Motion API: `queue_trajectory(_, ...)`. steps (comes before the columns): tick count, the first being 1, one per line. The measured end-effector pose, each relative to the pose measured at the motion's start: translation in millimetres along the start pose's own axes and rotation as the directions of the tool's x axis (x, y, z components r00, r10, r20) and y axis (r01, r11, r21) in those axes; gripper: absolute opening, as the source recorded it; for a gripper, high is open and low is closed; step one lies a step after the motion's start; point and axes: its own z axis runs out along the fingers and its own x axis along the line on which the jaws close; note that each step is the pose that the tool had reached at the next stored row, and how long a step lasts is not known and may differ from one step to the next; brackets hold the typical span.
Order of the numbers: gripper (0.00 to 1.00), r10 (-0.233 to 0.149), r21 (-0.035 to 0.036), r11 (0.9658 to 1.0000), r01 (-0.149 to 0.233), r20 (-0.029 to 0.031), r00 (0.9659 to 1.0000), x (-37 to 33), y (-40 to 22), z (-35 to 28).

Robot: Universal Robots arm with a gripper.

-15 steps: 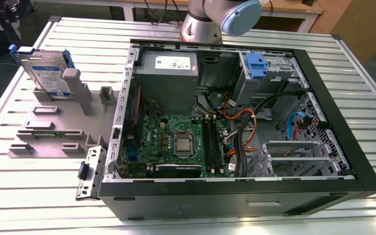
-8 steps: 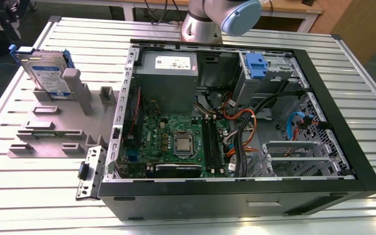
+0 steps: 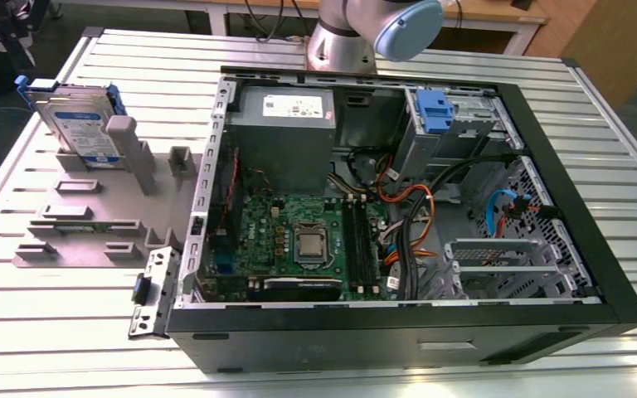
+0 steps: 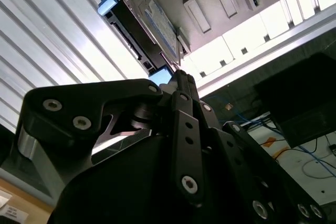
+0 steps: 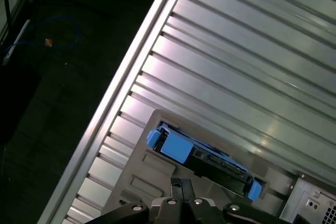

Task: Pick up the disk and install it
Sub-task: 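Pick up the disk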

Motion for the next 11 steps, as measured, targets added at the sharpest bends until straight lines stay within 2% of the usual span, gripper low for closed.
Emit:
queue_trajectory(3,0.11,-0.016,0.0,0.9999,0.016,-0.0007,0.9999,0.0,0.0,0.0)
queue_trajectory(11,0.11,-0.018,-0.0001,0.9998,0.018,-0.0008,0.9998,0.0,0.0,0.0)
